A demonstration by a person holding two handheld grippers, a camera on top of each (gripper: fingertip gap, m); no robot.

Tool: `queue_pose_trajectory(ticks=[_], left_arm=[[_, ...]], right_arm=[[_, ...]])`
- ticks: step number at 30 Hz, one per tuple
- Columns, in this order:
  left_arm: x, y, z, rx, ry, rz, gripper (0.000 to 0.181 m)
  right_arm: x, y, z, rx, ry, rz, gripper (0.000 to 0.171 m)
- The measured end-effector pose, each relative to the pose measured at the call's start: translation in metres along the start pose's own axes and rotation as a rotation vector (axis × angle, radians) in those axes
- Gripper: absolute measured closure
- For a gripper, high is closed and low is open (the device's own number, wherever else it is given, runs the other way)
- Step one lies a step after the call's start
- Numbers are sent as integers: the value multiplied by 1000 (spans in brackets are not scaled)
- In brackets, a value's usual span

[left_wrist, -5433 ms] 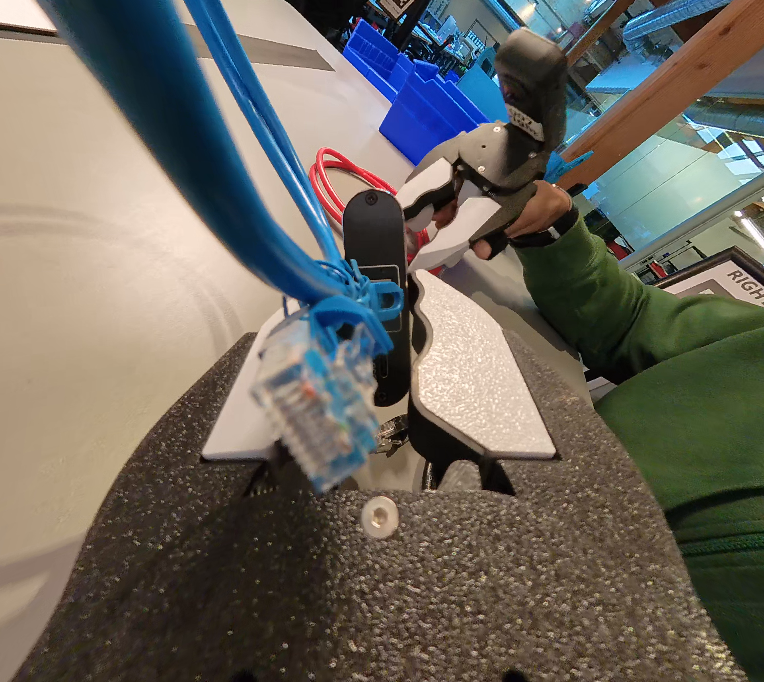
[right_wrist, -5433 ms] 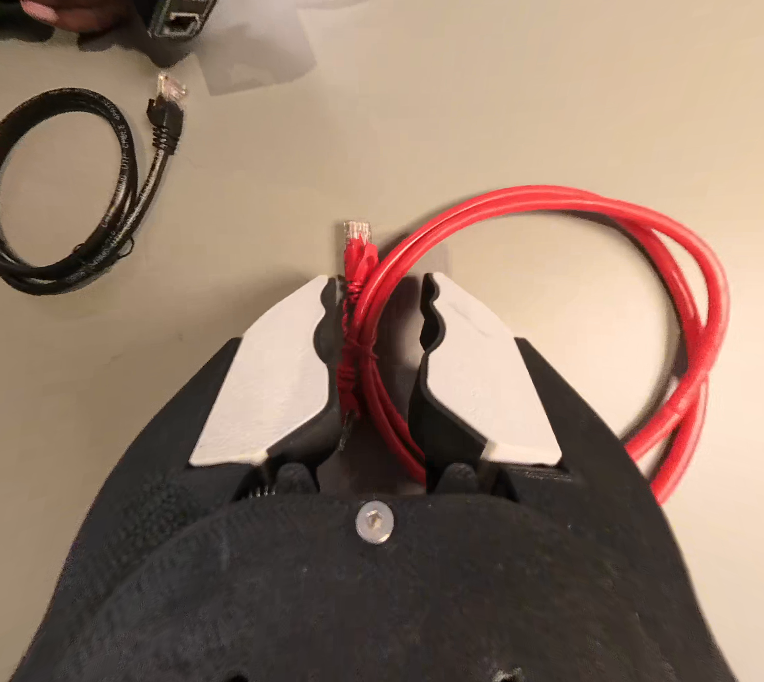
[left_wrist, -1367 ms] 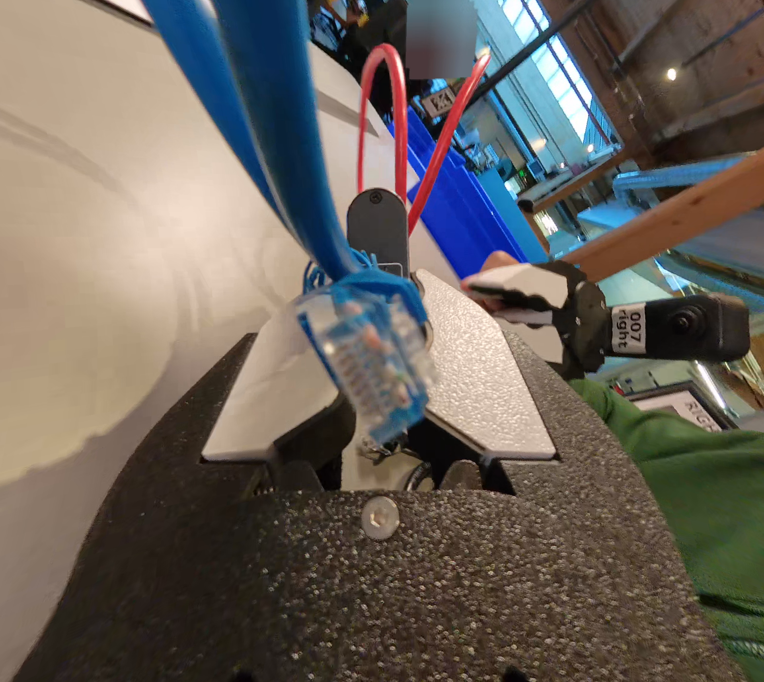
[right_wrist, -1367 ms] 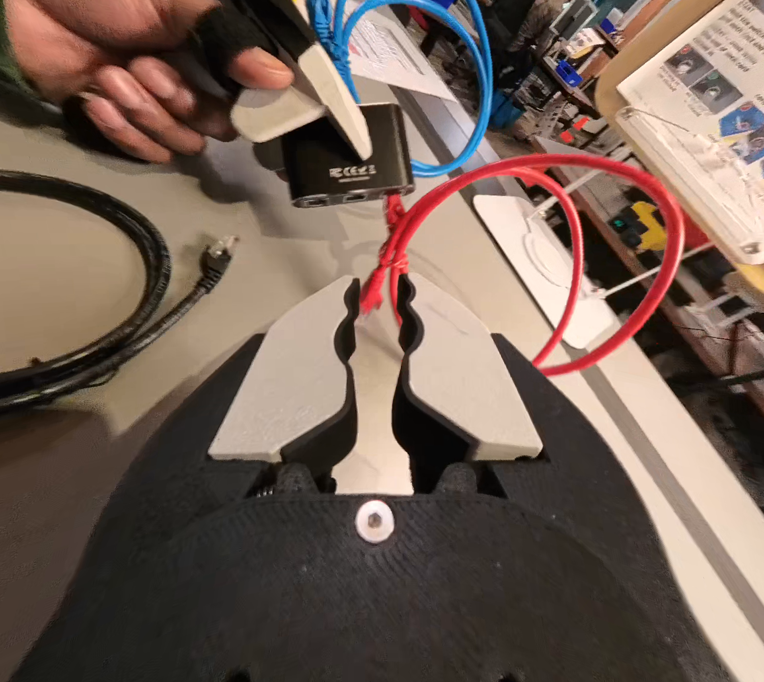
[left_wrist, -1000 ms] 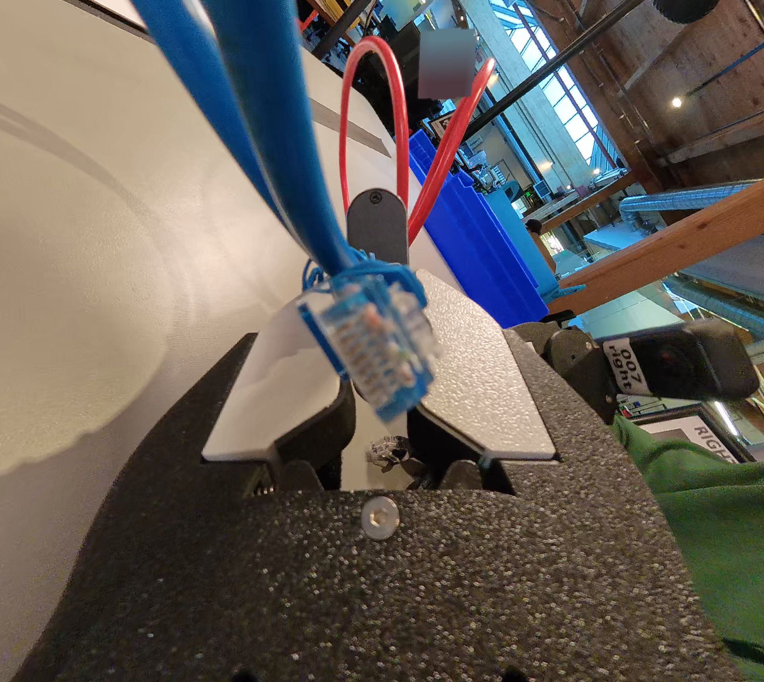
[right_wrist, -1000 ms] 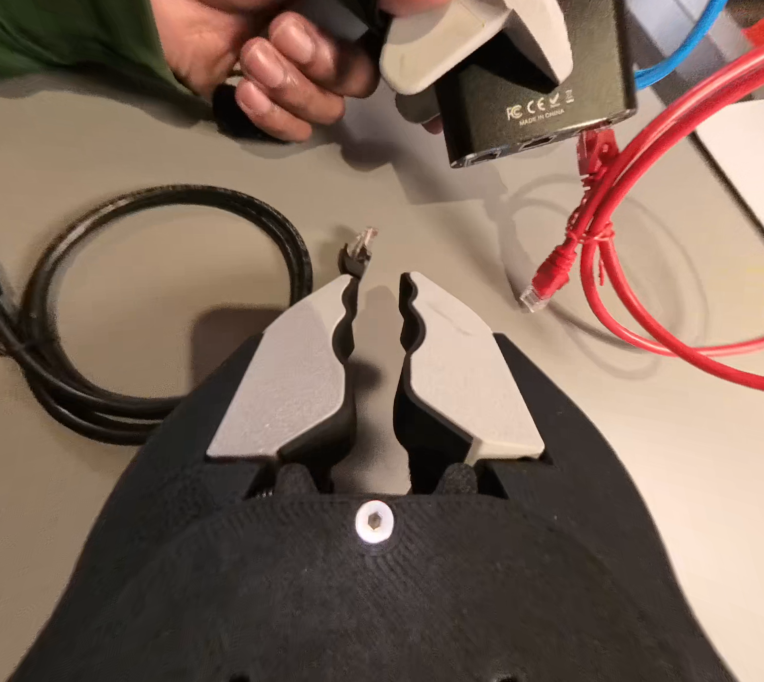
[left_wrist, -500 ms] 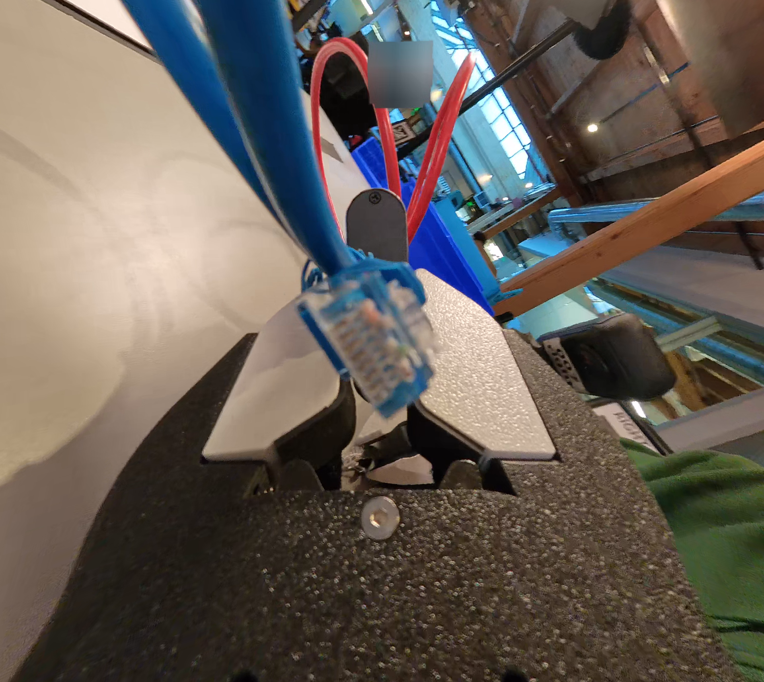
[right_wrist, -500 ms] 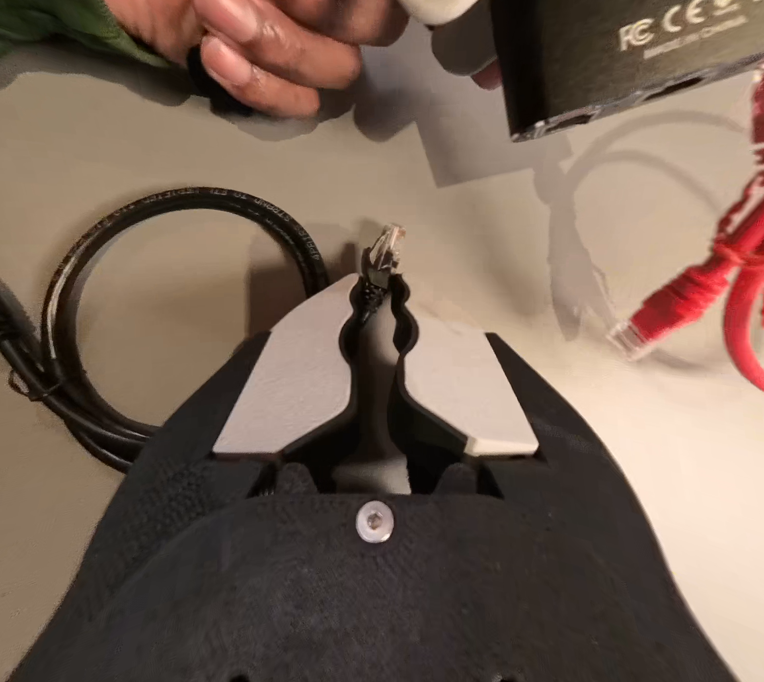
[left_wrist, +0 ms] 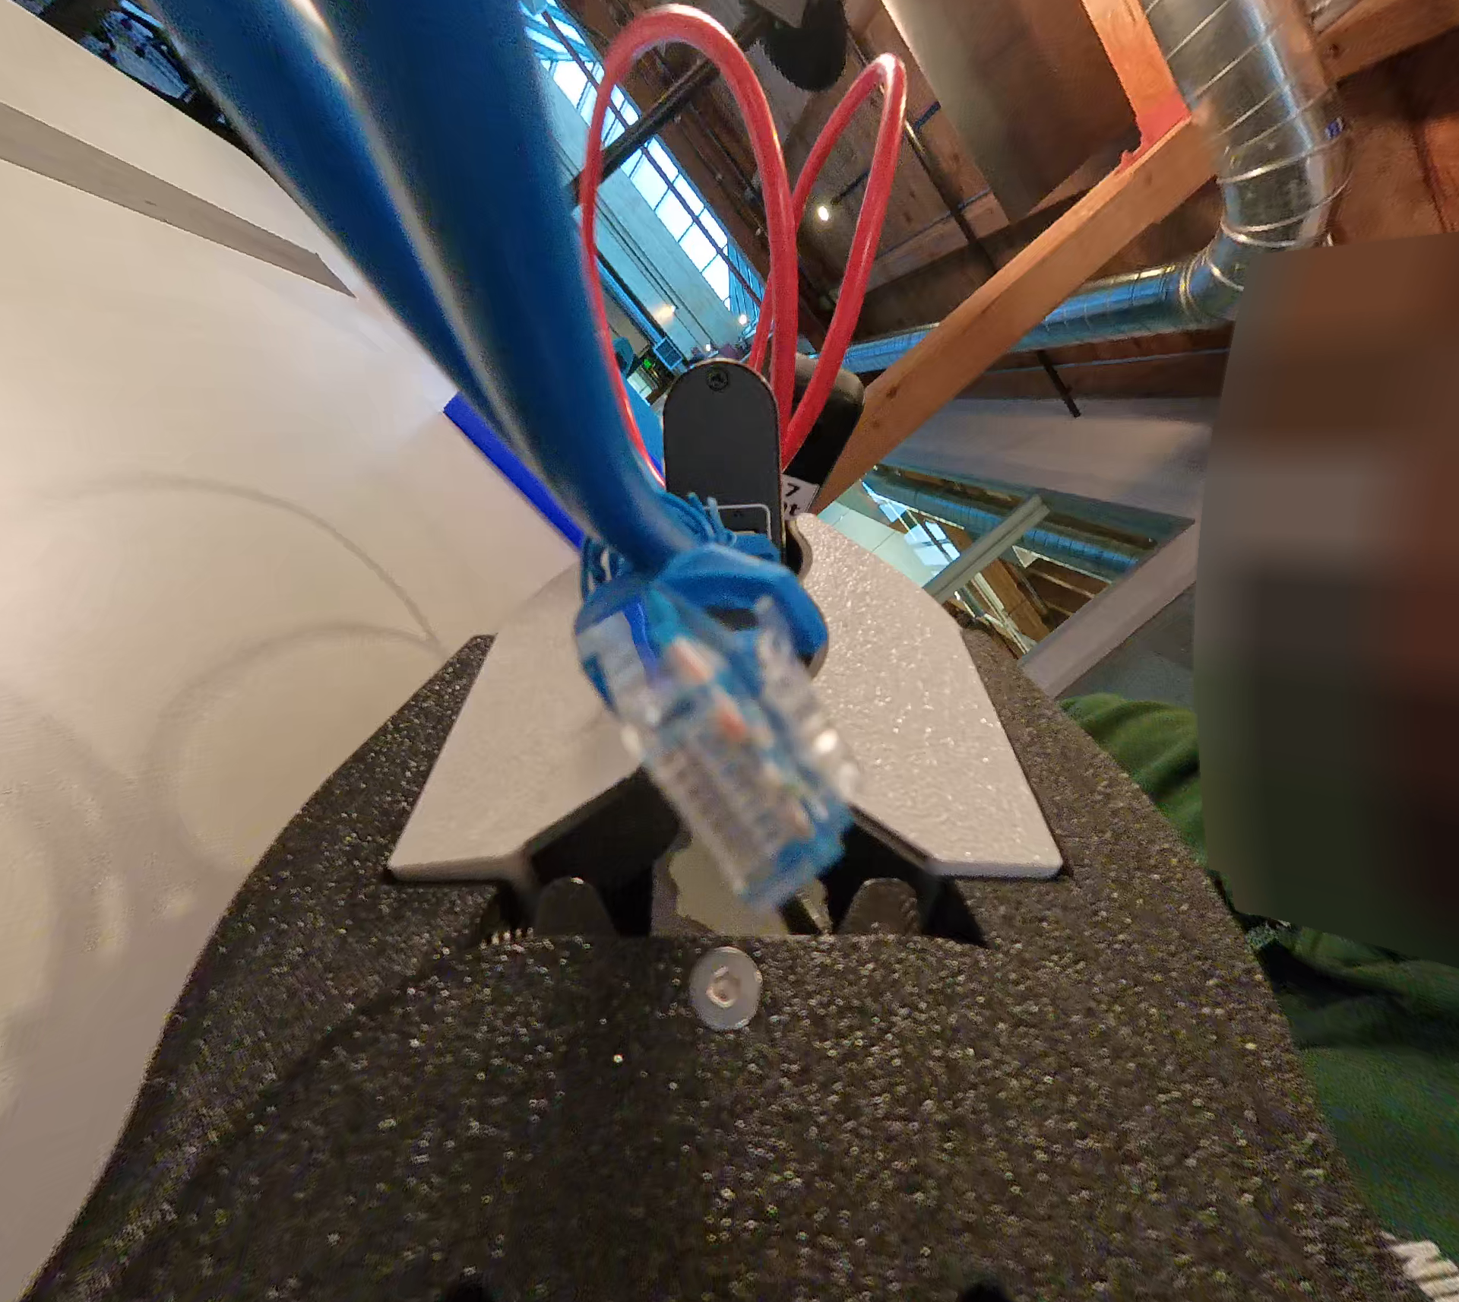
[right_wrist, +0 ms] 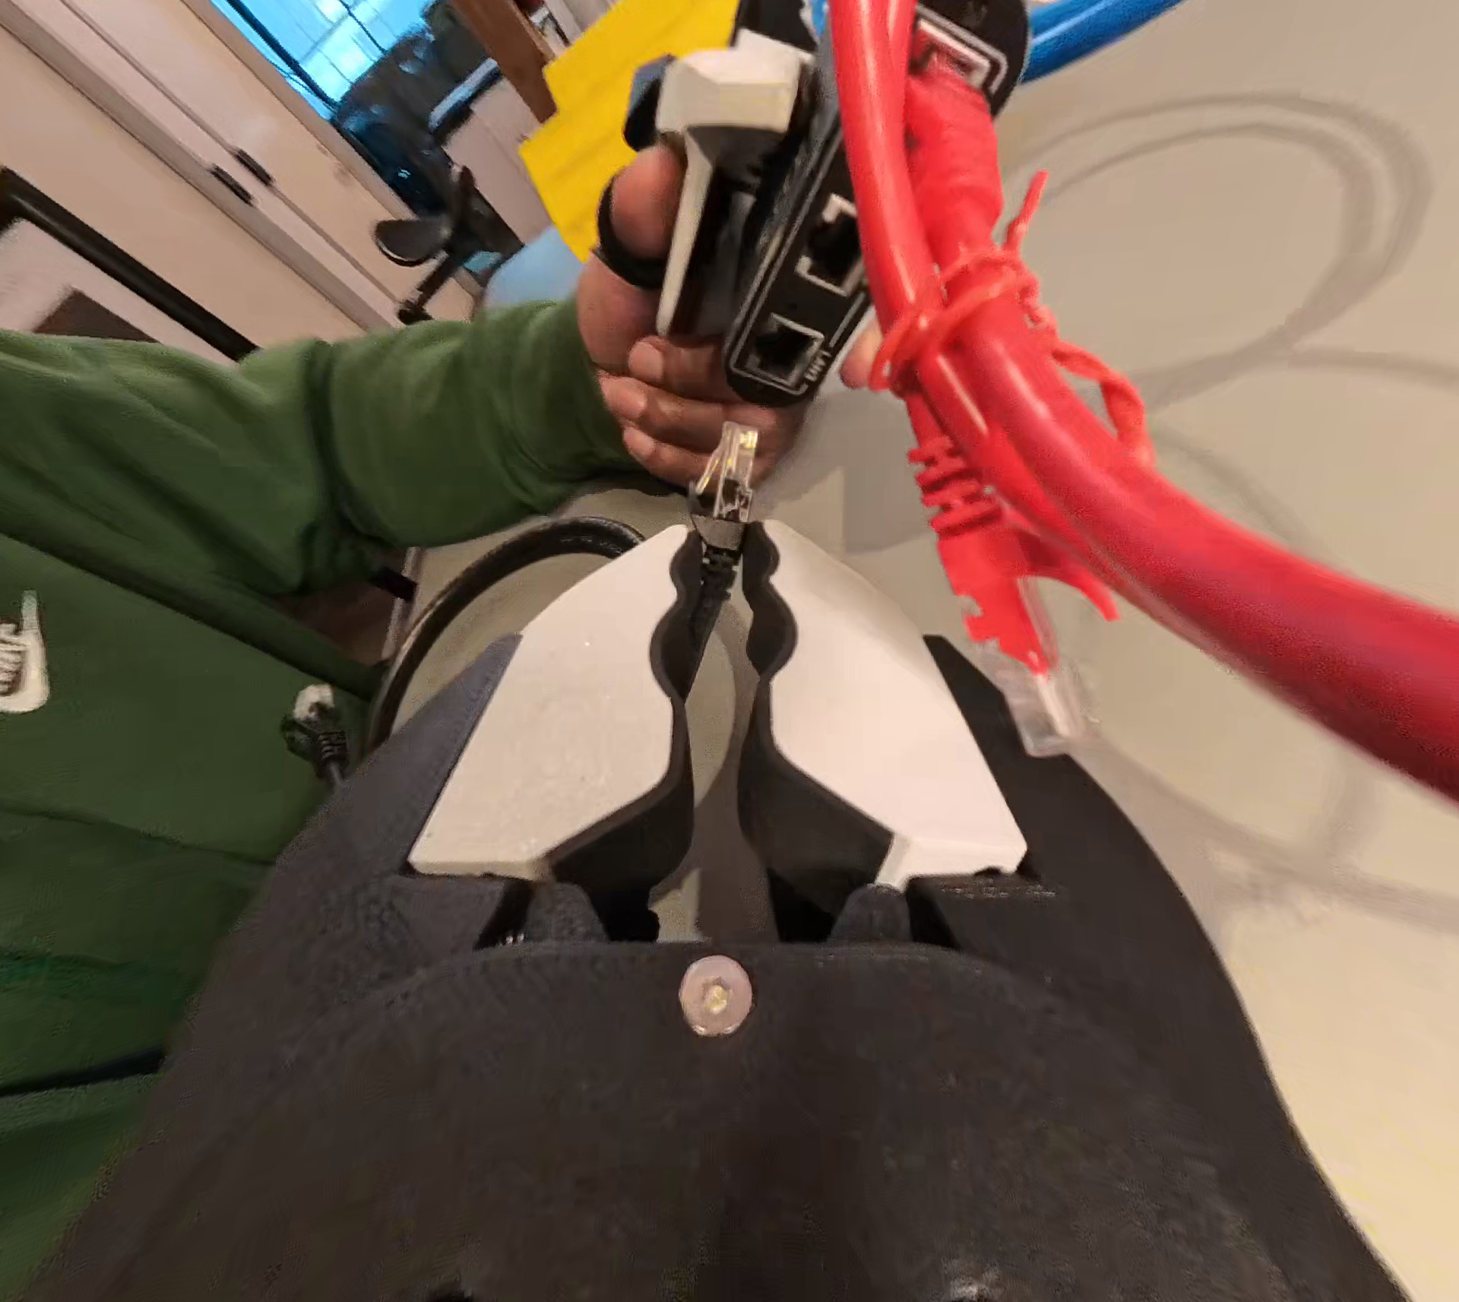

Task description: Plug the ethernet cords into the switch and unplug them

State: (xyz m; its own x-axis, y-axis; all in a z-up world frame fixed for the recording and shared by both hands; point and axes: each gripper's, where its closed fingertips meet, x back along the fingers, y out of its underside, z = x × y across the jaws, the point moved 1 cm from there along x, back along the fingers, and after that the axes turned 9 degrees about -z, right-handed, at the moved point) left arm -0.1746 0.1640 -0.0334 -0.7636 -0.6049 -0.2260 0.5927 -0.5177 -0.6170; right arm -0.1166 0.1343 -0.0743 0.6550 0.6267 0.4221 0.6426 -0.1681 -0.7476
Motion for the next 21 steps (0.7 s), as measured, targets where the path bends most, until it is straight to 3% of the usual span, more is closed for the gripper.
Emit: queue_pose_trajectory(ticks=[1,12,21], left_arm=[[-1,1,0,-3,0,-12,153],[-10,22,-1,-10,-26,-188,153],[-14,37,-6,-60,-105,-298,153]], right_arm=[[2,-1,-4,-2,-24,5,161],[19,0,2,-46,-22,2,161],[12,20,3,-92,-63,-118,161]])
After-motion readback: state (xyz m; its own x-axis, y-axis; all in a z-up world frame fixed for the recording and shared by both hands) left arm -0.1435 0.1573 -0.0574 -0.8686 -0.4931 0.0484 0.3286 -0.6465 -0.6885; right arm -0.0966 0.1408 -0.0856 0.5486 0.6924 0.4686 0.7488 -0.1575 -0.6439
